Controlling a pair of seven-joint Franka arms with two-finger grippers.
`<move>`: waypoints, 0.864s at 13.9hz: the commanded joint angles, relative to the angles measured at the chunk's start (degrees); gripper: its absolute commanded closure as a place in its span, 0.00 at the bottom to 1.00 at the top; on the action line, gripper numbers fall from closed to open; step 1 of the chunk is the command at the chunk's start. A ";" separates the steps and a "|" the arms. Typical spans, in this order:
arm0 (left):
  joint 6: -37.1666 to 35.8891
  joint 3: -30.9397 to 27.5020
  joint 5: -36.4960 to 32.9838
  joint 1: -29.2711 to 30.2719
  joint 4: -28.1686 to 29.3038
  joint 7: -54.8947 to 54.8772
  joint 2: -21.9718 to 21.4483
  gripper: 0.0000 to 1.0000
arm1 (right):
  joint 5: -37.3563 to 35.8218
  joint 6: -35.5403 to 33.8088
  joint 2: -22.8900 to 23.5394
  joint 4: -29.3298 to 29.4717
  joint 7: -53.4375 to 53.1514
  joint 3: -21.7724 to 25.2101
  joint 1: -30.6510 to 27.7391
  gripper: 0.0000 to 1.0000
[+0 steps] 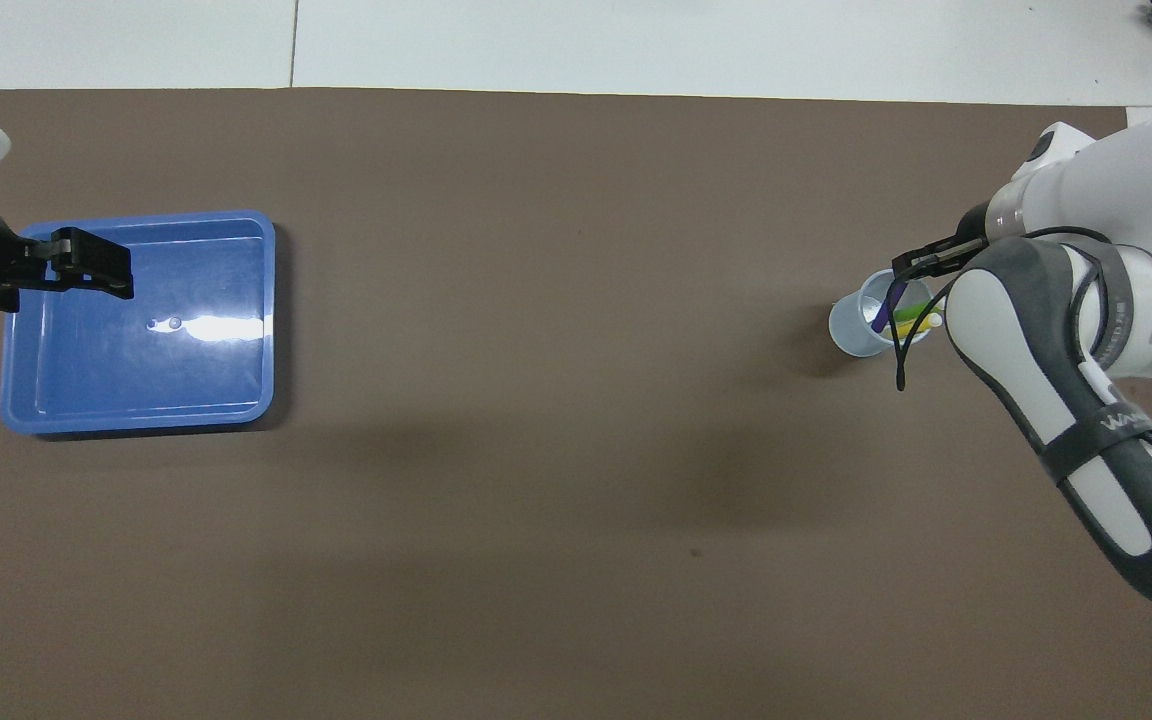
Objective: Right arm passes pens to left for tray arrangement
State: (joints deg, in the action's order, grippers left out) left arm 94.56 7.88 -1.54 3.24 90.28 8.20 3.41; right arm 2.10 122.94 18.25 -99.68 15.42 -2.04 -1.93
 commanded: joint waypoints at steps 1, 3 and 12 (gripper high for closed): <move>-0.17 -0.59 0.75 -0.60 1.83 -0.20 -1.74 0.00 | -0.08 -0.60 1.35 1.42 0.49 -0.42 -0.18 0.47; -0.17 -0.50 0.75 -0.52 1.83 -0.29 -1.74 0.00 | -0.08 -0.86 1.44 1.16 0.05 -0.33 0.26 0.52; 0.53 -0.33 0.84 -0.69 1.83 -0.29 -1.74 0.00 | -0.08 -2.53 1.35 0.89 -0.04 -0.33 0.26 0.69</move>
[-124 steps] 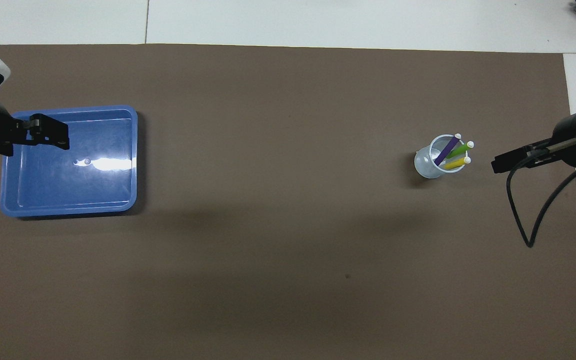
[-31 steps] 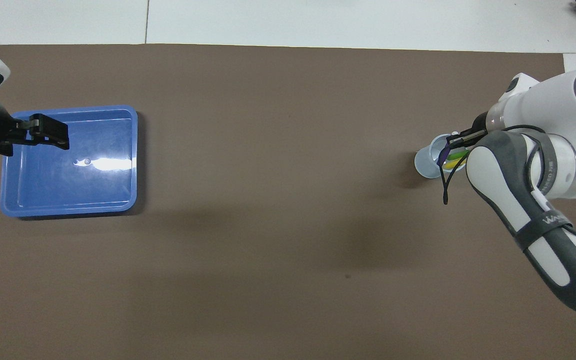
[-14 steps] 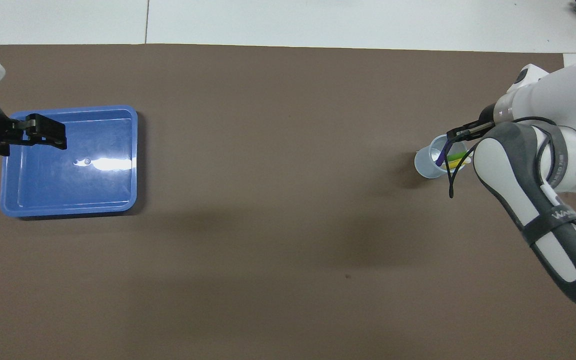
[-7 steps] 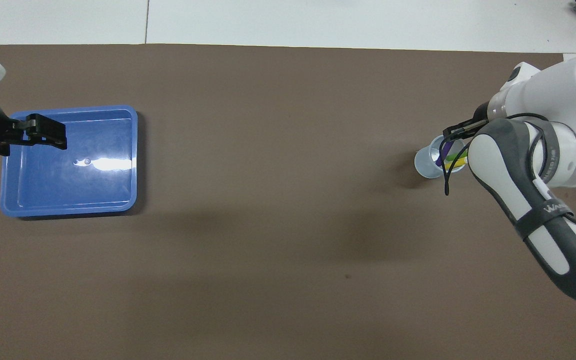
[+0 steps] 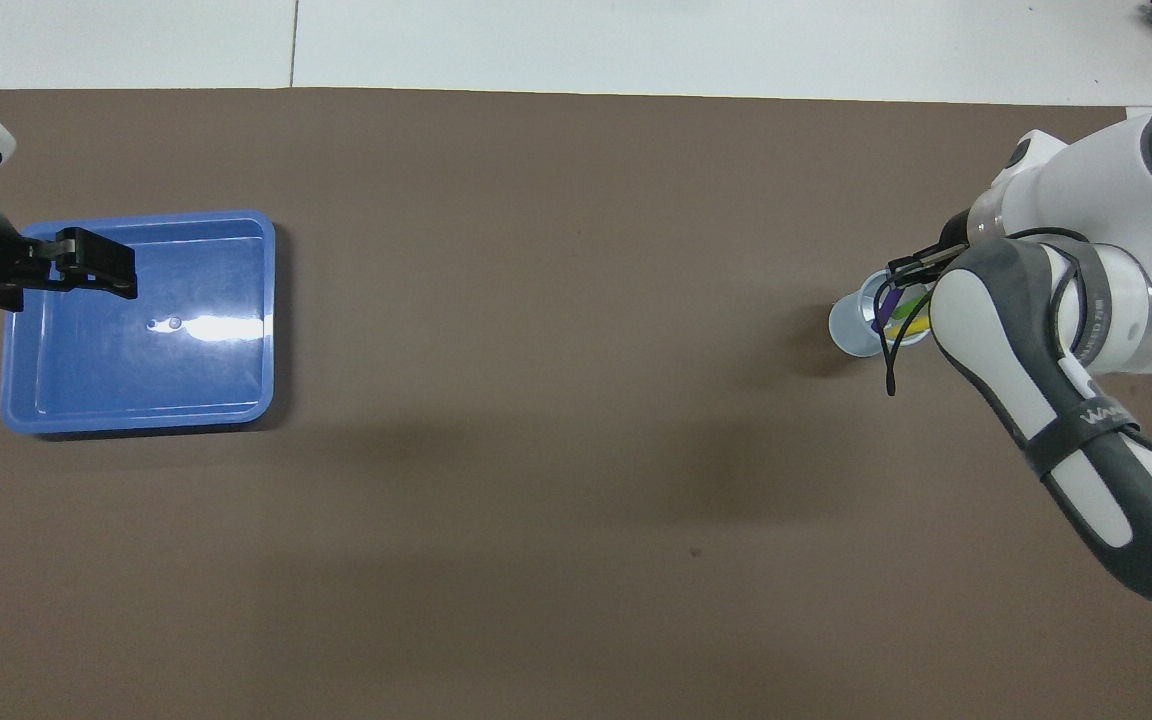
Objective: Right arm passes pens to left for tray arrangement
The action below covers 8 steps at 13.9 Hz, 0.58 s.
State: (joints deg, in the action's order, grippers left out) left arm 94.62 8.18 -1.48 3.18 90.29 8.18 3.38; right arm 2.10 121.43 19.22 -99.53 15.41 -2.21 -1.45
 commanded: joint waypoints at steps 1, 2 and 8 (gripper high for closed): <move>0.39 -0.62 0.78 -0.63 1.82 -0.36 -1.71 0.00 | -0.08 -1.02 0.38 0.74 -0.03 -0.17 -0.22 0.70; -0.04 -0.44 0.87 -0.63 1.73 -0.36 -1.71 0.00 | -0.08 -0.94 0.38 0.74 0.05 -0.17 -0.22 0.72; 0.47 -0.35 1.04 -1.86 2.88 0.08 -2.59 0.00 | -0.16 -0.94 0.38 0.74 0.14 -0.17 -0.22 0.82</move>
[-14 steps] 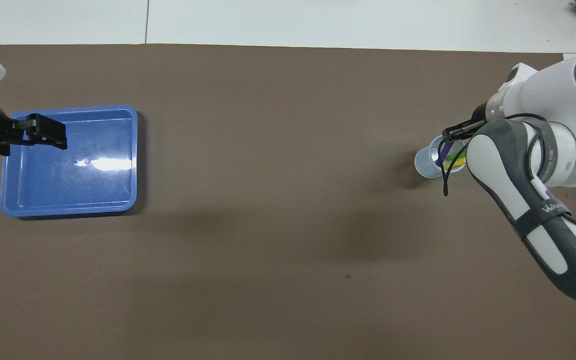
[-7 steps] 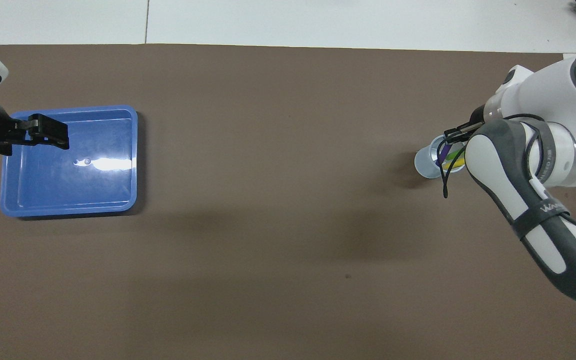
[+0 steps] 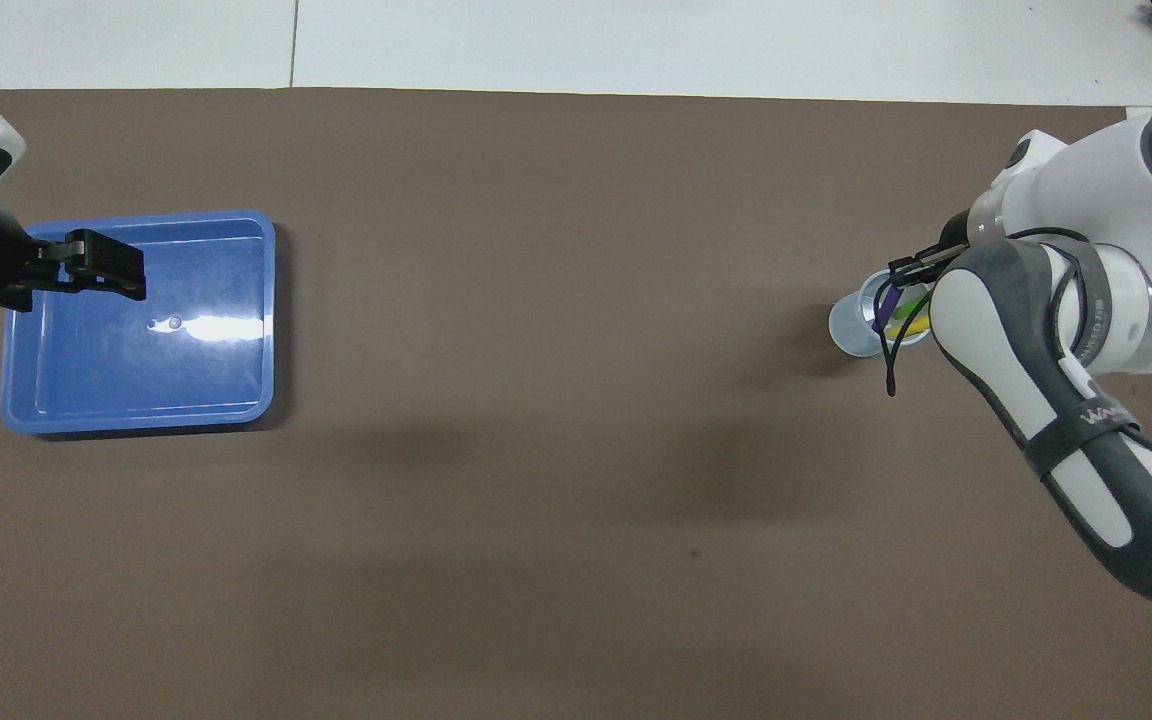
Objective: Right arm passes pens to left for tray arrangement
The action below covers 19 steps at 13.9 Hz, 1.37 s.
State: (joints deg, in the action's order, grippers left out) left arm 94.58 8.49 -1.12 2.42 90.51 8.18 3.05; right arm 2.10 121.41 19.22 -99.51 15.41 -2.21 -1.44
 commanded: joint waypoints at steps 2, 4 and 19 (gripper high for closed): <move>0.52 -0.67 0.68 -1.01 2.75 0.08 -2.26 0.00 | -0.17 -0.91 0.38 0.72 0.06 -0.16 -0.23 0.87; 0.52 -0.67 0.68 -1.10 2.66 0.17 -2.26 0.00 | -0.17 -1.00 0.21 0.72 -0.03 -0.16 -0.14 0.88; -0.18 -0.67 0.77 -1.10 2.57 -0.09 -2.34 0.00 | -0.26 -12.85 -8.93 5.46 -0.56 -0.34 -0.05 0.89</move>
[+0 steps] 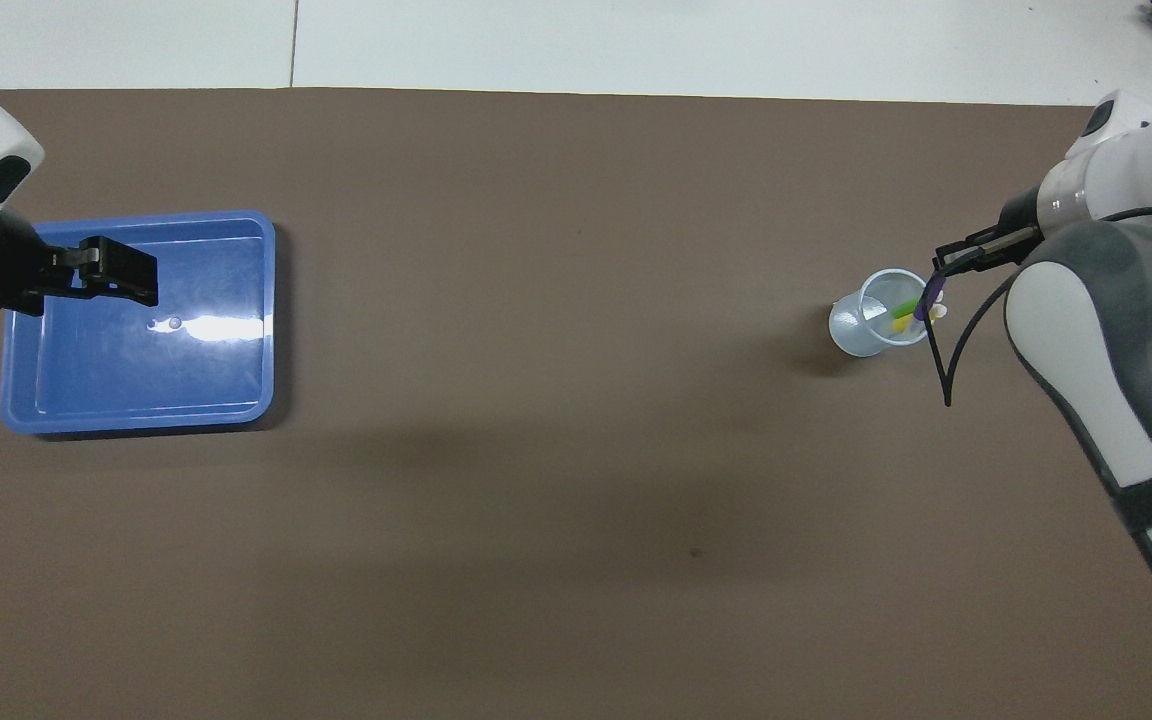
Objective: Right arm passes pens to left for tray arrangement
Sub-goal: 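Lift the purple pen out of the cup with the right gripper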
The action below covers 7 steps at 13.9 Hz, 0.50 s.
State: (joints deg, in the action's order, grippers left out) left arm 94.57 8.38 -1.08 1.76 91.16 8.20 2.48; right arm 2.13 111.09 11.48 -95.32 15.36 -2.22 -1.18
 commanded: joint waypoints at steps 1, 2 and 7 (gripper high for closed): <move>-0.35 -0.55 0.73 -0.27 1.91 -0.20 -1.78 0.00 | -0.29 -4.03 -1.63 1.79 -0.51 -0.32 -0.31 0.89; 0.08 -0.55 0.81 0.26 1.91 -0.55 -1.78 0.00 | -0.20 -5.26 -2.24 2.67 -0.51 -0.41 -0.31 0.89; -1.76 -1.08 10.55 2.27 4.98 5.14 -3.70 0.00 | -0.11 -13.79 -2.51 9.52 -7.34 -3.21 -0.31 0.89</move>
State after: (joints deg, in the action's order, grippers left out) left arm 93.51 7.53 5.77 2.31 91.94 10.57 2.05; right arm 2.13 100.21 8.60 -88.79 12.10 -3.31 -1.14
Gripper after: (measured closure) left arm 0.000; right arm 0.815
